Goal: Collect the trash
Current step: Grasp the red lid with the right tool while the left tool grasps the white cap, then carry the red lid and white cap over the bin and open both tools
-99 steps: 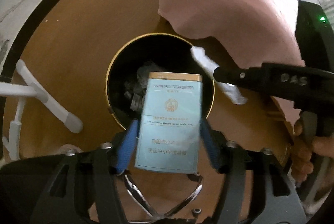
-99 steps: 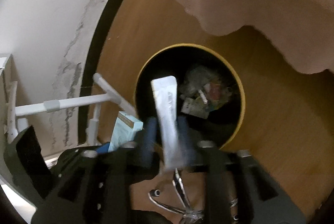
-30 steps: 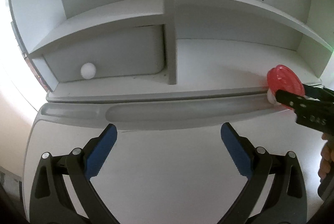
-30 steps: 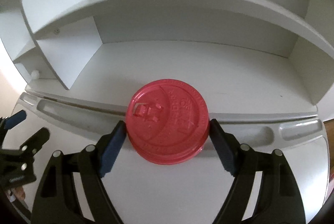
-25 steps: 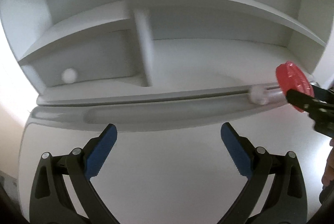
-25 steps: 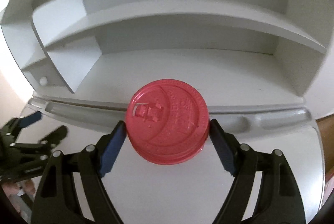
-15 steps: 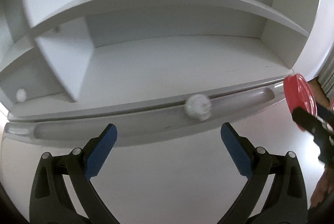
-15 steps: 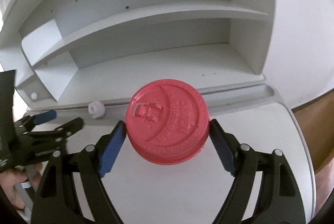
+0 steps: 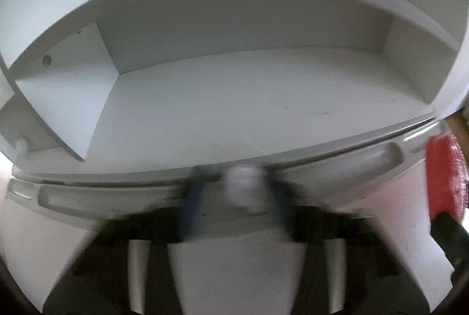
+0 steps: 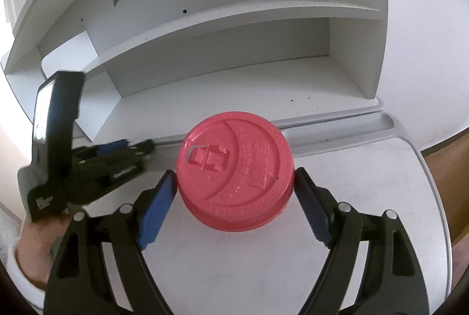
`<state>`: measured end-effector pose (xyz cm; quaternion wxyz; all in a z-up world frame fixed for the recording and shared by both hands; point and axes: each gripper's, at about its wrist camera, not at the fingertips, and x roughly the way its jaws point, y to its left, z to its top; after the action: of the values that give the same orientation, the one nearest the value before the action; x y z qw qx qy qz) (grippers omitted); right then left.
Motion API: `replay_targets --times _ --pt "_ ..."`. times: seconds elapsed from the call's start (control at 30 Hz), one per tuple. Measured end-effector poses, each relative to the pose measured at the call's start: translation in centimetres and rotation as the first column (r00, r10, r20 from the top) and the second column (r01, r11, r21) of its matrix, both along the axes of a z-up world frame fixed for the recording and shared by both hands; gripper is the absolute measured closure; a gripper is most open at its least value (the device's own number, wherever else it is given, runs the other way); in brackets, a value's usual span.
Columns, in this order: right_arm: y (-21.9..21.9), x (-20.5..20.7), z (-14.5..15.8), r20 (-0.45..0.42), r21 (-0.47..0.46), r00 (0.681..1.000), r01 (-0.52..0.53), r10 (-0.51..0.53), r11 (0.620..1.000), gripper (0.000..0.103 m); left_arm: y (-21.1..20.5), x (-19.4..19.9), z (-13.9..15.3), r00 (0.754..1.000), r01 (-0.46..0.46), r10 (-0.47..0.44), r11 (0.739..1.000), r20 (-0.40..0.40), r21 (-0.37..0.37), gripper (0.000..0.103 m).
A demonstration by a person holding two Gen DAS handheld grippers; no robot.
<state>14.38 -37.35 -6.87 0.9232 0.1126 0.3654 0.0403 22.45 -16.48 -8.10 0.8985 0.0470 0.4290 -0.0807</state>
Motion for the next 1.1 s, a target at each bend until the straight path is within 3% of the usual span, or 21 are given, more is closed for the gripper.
replay_targets --times 0.2,0.77,0.8,1.1 --pt "0.2 0.1 -0.2 -0.003 0.007 1.0 0.005 -0.005 1.0 0.024 1.1 -0.8 1.2 1.0 -0.017 0.018 0.996 0.005 -0.091 0.074" --pt "0.5 0.8 -0.8 -0.026 0.029 1.0 0.004 -0.004 1.0 0.024 3.0 -1.9 2.8 1.0 0.017 -0.014 0.99 0.028 -0.139 0.074" --pt "0.6 0.9 -0.8 -0.027 0.03 1.0 0.006 -0.006 1.0 0.024 2.2 -3.3 3.6 1.0 0.018 -0.014 0.99 0.027 -0.139 0.074" --pt "0.9 0.8 -0.8 -0.027 0.036 1.0 -0.004 0.005 0.999 0.024 2.3 -3.0 2.5 1.0 0.012 -0.012 0.99 0.006 -0.143 0.074"
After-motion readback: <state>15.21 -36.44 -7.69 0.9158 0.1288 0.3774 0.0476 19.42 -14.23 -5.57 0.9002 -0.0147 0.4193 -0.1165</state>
